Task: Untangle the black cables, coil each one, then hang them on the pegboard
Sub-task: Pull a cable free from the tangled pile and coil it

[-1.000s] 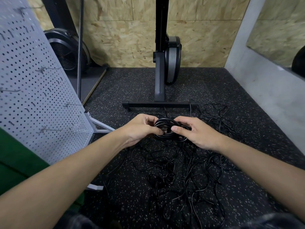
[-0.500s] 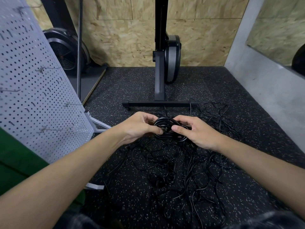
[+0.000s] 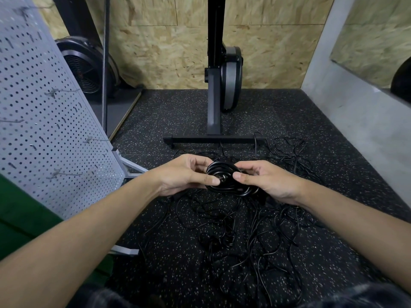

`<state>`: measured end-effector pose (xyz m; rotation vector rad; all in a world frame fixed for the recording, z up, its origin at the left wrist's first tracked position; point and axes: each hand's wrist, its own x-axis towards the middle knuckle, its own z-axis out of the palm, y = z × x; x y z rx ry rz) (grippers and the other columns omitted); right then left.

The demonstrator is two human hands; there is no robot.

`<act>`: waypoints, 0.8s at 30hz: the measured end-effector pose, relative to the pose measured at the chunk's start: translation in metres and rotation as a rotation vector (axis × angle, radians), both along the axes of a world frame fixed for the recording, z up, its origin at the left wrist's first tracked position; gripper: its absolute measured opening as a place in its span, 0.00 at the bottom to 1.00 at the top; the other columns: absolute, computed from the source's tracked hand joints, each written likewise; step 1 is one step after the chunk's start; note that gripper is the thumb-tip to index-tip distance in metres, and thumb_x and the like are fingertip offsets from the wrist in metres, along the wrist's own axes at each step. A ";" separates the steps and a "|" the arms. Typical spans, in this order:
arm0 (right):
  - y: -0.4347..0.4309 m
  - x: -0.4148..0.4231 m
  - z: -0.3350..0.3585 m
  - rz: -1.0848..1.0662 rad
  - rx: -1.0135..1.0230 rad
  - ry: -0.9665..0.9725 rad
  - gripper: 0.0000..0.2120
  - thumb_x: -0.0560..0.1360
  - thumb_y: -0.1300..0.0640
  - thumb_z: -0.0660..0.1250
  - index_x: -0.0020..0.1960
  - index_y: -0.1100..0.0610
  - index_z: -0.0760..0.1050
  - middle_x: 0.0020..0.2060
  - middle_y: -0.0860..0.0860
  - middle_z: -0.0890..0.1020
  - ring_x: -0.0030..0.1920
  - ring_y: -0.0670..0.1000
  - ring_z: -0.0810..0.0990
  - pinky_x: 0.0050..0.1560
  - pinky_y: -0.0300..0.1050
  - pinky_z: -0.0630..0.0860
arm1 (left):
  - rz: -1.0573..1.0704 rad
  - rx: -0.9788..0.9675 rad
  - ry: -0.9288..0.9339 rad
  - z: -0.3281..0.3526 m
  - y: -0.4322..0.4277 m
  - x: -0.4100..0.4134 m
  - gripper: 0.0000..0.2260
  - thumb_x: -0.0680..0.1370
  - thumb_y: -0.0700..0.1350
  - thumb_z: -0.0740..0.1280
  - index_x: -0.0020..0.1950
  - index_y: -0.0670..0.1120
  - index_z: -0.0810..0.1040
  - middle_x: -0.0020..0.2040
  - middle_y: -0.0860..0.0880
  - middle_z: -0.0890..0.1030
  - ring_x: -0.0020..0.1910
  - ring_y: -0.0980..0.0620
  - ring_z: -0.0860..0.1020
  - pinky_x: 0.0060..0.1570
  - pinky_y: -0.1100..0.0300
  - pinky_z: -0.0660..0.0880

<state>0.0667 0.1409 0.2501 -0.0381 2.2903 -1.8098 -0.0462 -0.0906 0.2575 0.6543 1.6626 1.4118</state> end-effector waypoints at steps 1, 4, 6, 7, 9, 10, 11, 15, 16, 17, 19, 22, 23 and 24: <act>-0.001 0.000 0.001 -0.005 -0.025 0.006 0.17 0.77 0.51 0.70 0.64 0.56 0.82 0.60 0.51 0.86 0.62 0.50 0.83 0.63 0.41 0.77 | -0.017 0.017 -0.010 0.002 -0.001 0.000 0.13 0.74 0.35 0.75 0.57 0.40 0.80 0.48 0.48 0.85 0.46 0.55 0.84 0.46 0.64 0.79; -0.002 -0.001 0.005 -0.045 -0.135 0.024 0.18 0.75 0.55 0.72 0.63 0.59 0.82 0.59 0.56 0.86 0.59 0.53 0.85 0.60 0.43 0.80 | -0.066 0.057 -0.063 0.012 -0.005 -0.003 0.13 0.77 0.32 0.71 0.61 0.42 0.79 0.48 0.51 0.86 0.48 0.56 0.85 0.47 0.64 0.79; -0.003 -0.001 0.006 -0.056 -0.202 0.006 0.20 0.75 0.57 0.73 0.66 0.59 0.80 0.60 0.58 0.86 0.60 0.55 0.85 0.62 0.46 0.81 | -0.104 0.076 -0.122 0.015 -0.007 -0.005 0.17 0.77 0.35 0.70 0.65 0.40 0.78 0.52 0.49 0.86 0.52 0.54 0.84 0.52 0.61 0.81; -0.004 -0.002 0.007 -0.058 -0.217 -0.005 0.21 0.75 0.58 0.73 0.67 0.59 0.79 0.60 0.58 0.85 0.61 0.56 0.85 0.63 0.47 0.81 | -0.109 0.083 -0.147 0.014 -0.008 -0.006 0.19 0.77 0.36 0.69 0.68 0.38 0.76 0.55 0.47 0.85 0.55 0.53 0.84 0.55 0.60 0.81; -0.006 -0.003 0.009 -0.078 -0.238 -0.020 0.23 0.75 0.59 0.72 0.69 0.60 0.77 0.60 0.58 0.85 0.60 0.56 0.85 0.61 0.45 0.81 | -0.073 0.115 -0.197 0.008 -0.009 -0.006 0.22 0.79 0.39 0.68 0.73 0.36 0.73 0.61 0.44 0.83 0.59 0.51 0.82 0.60 0.59 0.81; -0.007 -0.002 0.010 -0.098 -0.255 -0.026 0.23 0.75 0.60 0.72 0.70 0.60 0.77 0.60 0.58 0.86 0.59 0.55 0.85 0.60 0.44 0.82 | -0.042 0.145 -0.229 0.004 -0.007 -0.004 0.22 0.80 0.41 0.67 0.74 0.37 0.74 0.62 0.43 0.82 0.60 0.51 0.82 0.61 0.58 0.81; -0.009 -0.002 0.012 -0.116 -0.274 -0.029 0.24 0.75 0.60 0.71 0.70 0.59 0.77 0.59 0.58 0.86 0.59 0.55 0.85 0.59 0.43 0.82 | -0.006 0.178 -0.256 0.000 -0.006 -0.002 0.22 0.80 0.42 0.67 0.73 0.39 0.75 0.62 0.43 0.82 0.60 0.51 0.82 0.61 0.58 0.81; -0.017 0.000 0.014 -0.120 -0.300 -0.042 0.22 0.79 0.61 0.69 0.73 0.51 0.74 0.59 0.59 0.86 0.61 0.57 0.85 0.61 0.47 0.82 | 0.267 0.287 -0.215 -0.017 0.007 0.007 0.10 0.77 0.44 0.71 0.57 0.47 0.80 0.52 0.45 0.82 0.48 0.51 0.80 0.45 0.61 0.82; -0.018 0.000 0.012 -0.134 -0.279 -0.039 0.23 0.79 0.59 0.70 0.73 0.50 0.74 0.59 0.58 0.86 0.61 0.57 0.85 0.63 0.49 0.81 | 0.328 0.274 -0.089 -0.020 0.011 0.008 0.05 0.78 0.44 0.72 0.52 0.48 0.80 0.47 0.46 0.80 0.44 0.52 0.78 0.43 0.63 0.79; -0.018 -0.001 0.011 -0.153 -0.251 -0.035 0.23 0.79 0.57 0.71 0.73 0.49 0.74 0.59 0.58 0.86 0.61 0.57 0.85 0.65 0.52 0.79 | 0.378 0.230 0.093 -0.022 0.013 0.009 0.02 0.79 0.43 0.73 0.49 0.48 0.81 0.43 0.48 0.79 0.42 0.53 0.76 0.44 0.63 0.75; -0.017 -0.002 0.009 -0.216 -0.205 -0.019 0.23 0.78 0.55 0.71 0.73 0.50 0.74 0.57 0.56 0.87 0.60 0.55 0.86 0.65 0.52 0.79 | 0.393 0.145 0.408 -0.020 0.013 0.008 0.02 0.81 0.43 0.73 0.49 0.48 0.85 0.40 0.50 0.78 0.40 0.56 0.74 0.45 0.64 0.71; -0.012 -0.002 0.010 -0.271 -0.119 0.027 0.20 0.81 0.58 0.69 0.72 0.53 0.75 0.54 0.52 0.88 0.56 0.51 0.87 0.54 0.39 0.82 | 0.345 0.061 0.566 -0.007 0.010 0.012 0.08 0.84 0.50 0.68 0.56 0.52 0.87 0.41 0.57 0.84 0.40 0.58 0.80 0.43 0.65 0.74; -0.011 -0.002 0.010 -0.281 -0.107 0.028 0.19 0.82 0.58 0.69 0.72 0.53 0.75 0.53 0.51 0.88 0.55 0.50 0.87 0.53 0.38 0.82 | 0.324 0.018 0.610 -0.003 0.010 0.016 0.10 0.83 0.54 0.68 0.57 0.54 0.87 0.44 0.57 0.86 0.43 0.58 0.82 0.45 0.62 0.76; -0.010 -0.002 0.008 -0.290 -0.095 0.027 0.19 0.82 0.59 0.69 0.72 0.54 0.75 0.53 0.52 0.88 0.55 0.51 0.87 0.53 0.39 0.82 | 0.302 -0.028 0.691 -0.001 0.011 0.020 0.11 0.81 0.58 0.69 0.59 0.56 0.87 0.47 0.57 0.87 0.45 0.61 0.82 0.46 0.62 0.76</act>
